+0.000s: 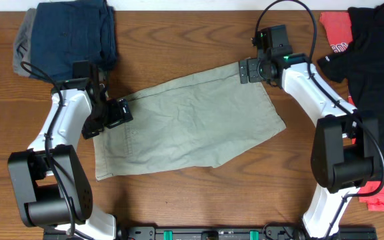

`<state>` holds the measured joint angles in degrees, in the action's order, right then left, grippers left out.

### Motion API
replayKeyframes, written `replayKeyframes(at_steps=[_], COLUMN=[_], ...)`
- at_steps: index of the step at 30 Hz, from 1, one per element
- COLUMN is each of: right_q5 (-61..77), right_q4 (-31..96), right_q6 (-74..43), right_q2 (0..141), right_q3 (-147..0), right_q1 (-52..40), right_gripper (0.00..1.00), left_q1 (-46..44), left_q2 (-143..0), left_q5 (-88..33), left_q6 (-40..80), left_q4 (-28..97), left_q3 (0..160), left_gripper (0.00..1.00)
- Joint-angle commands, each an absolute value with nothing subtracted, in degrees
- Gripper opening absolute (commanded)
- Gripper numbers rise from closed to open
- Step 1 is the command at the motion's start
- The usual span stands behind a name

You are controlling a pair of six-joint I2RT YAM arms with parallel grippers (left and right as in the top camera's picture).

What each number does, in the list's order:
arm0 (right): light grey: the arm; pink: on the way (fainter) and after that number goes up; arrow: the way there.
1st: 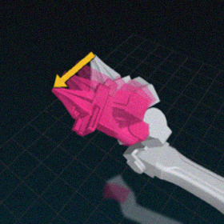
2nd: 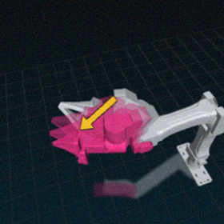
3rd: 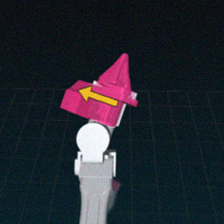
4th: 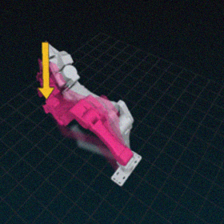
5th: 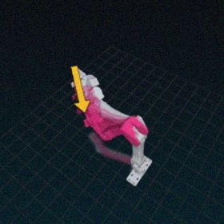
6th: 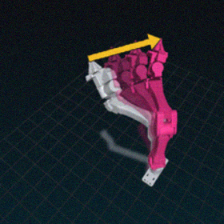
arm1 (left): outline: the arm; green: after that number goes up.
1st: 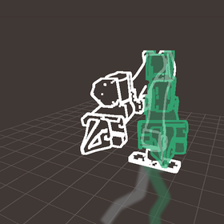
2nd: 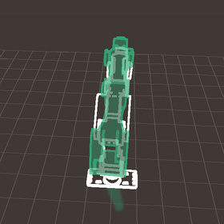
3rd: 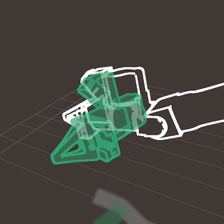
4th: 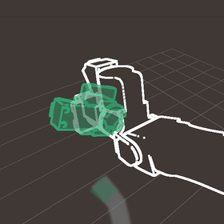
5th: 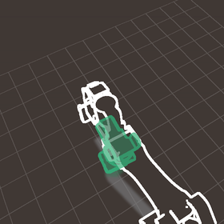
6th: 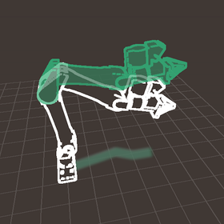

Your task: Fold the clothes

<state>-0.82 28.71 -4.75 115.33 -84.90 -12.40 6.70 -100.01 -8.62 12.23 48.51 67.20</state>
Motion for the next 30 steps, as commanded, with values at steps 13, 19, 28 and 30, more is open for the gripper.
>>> replayKeyframes(at_steps=[13, 19, 28, 30], right_q5=[0.91, 0.89, 0.91, 0.91], right_q4=[27.59, 27.57, 26.96, 26.46], right_q6=[-5.76, -6.48, -6.83, -6.85], right_q2=[120.14, 120.92, 123.46, 123.46], right_q3=[-85.34, -85.34, -85.34, -85.34], right_q1=[-12.29, -12.43, -13.06, -13.15], right_gripper=[0.99, 0.68, 0.69, 0.63], left_q1=[6.79, 6.79, 6.79, 6.79], left_q2=[-99.98, -99.98, -99.98, -99.98], left_q5=[-8.54, -8.54, -8.54, -8.54], left_q6=[12.82, 12.82, 12.82, 12.82], left_q4=[48.49, 48.49, 48.49, 48.49], left_q3=[67.0, 67.0, 67.0, 67.0], left_gripper=[0.99, 0.99, 0.99, 0.99])
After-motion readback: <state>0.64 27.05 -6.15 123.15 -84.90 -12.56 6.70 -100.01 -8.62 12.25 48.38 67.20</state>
